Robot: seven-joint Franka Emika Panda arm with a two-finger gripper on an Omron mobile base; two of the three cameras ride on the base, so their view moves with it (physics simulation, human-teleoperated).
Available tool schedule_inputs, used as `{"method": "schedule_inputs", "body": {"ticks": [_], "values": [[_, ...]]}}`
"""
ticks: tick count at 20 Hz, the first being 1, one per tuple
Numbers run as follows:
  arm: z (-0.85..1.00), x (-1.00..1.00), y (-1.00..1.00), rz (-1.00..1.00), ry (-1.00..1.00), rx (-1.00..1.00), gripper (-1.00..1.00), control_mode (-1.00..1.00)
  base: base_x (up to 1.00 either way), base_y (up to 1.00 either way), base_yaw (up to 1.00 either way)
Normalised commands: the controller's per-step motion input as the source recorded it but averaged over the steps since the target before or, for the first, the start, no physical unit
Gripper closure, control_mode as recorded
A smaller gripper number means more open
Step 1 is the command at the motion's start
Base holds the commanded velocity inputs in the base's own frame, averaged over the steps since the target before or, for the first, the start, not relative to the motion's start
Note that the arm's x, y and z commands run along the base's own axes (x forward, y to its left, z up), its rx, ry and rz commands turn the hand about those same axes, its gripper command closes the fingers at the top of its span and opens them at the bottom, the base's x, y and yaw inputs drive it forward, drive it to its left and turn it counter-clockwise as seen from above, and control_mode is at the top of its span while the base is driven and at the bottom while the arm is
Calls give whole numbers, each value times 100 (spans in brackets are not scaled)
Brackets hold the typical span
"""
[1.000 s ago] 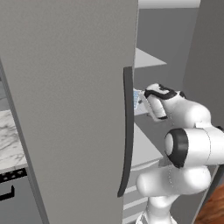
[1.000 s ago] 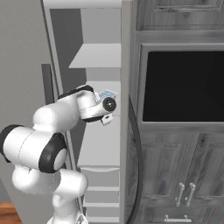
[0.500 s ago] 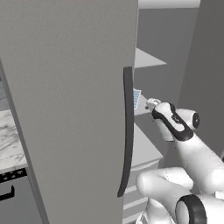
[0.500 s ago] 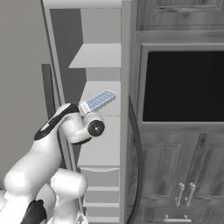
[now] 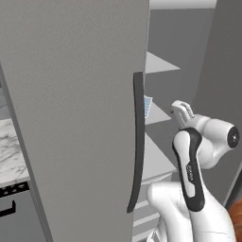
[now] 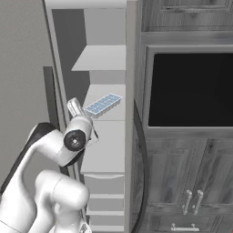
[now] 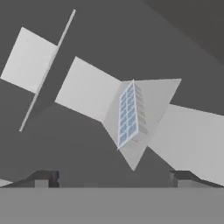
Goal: The ice cube tray has been filled with water. Take the tray and place it in the freezer to make ice. Close the freezer door after placing the tray.
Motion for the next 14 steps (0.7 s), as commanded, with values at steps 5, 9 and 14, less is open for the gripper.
{"method": "schedule_inputs", "body": {"ticks": [5,9,14], "values": [[55,-84,0,-9,14,0,-100,-100,0,0,0],[6,-69,0,-4,25,-1,-100,-100,0,0,0],[0,-54,3,0,23,-2,-100,-100,0,0,0]]}}
